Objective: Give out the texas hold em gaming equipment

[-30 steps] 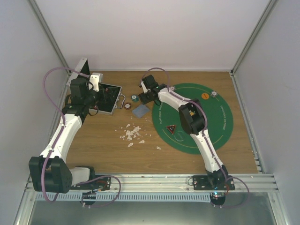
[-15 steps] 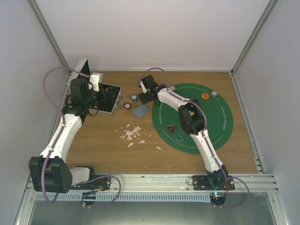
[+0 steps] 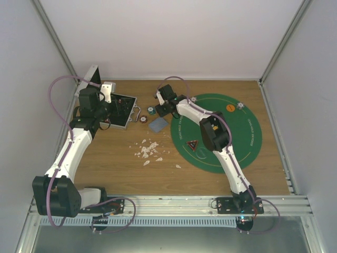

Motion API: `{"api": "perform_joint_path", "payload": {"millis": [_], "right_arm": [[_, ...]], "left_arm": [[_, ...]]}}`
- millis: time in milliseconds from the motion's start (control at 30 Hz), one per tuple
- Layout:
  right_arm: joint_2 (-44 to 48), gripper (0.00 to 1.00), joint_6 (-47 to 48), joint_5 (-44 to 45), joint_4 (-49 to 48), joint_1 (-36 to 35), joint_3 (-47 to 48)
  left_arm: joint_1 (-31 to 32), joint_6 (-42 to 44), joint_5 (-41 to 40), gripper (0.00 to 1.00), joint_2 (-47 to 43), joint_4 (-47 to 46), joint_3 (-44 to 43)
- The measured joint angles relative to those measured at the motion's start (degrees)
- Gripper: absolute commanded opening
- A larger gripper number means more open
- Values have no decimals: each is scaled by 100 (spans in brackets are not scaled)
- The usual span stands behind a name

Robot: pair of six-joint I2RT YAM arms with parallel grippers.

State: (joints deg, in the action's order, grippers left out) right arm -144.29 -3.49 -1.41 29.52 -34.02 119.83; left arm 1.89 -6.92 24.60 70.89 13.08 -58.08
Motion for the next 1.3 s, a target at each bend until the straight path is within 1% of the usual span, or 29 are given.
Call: {"api": "perform_joint_path", "payload": {"millis": [200, 400, 500, 633, 767, 1000, 1300], "right_arm": [[0, 50, -81, 20, -22, 0, -39], [94, 49, -227, 57, -282, 0, -291], [105, 44, -269, 105, -343, 0, -334], [138, 35, -337, 155, -450, 0, -431], [210, 32, -378, 208, -608, -9, -577], [308, 31, -496, 354, -584, -22, -667], [435, 31, -538, 490, -267, -20, -667]], "left_arm": [[0, 0, 0, 98, 0, 0, 0], [0, -2, 2, 98, 0, 0, 0], [0, -4, 4, 98, 0, 0, 0], [0, -7, 4, 98, 0, 0, 0], [0, -9, 4, 98, 0, 0, 0], [0, -11, 4, 98, 0, 0, 0], [0, -9, 2, 98, 0, -2, 0]]}}
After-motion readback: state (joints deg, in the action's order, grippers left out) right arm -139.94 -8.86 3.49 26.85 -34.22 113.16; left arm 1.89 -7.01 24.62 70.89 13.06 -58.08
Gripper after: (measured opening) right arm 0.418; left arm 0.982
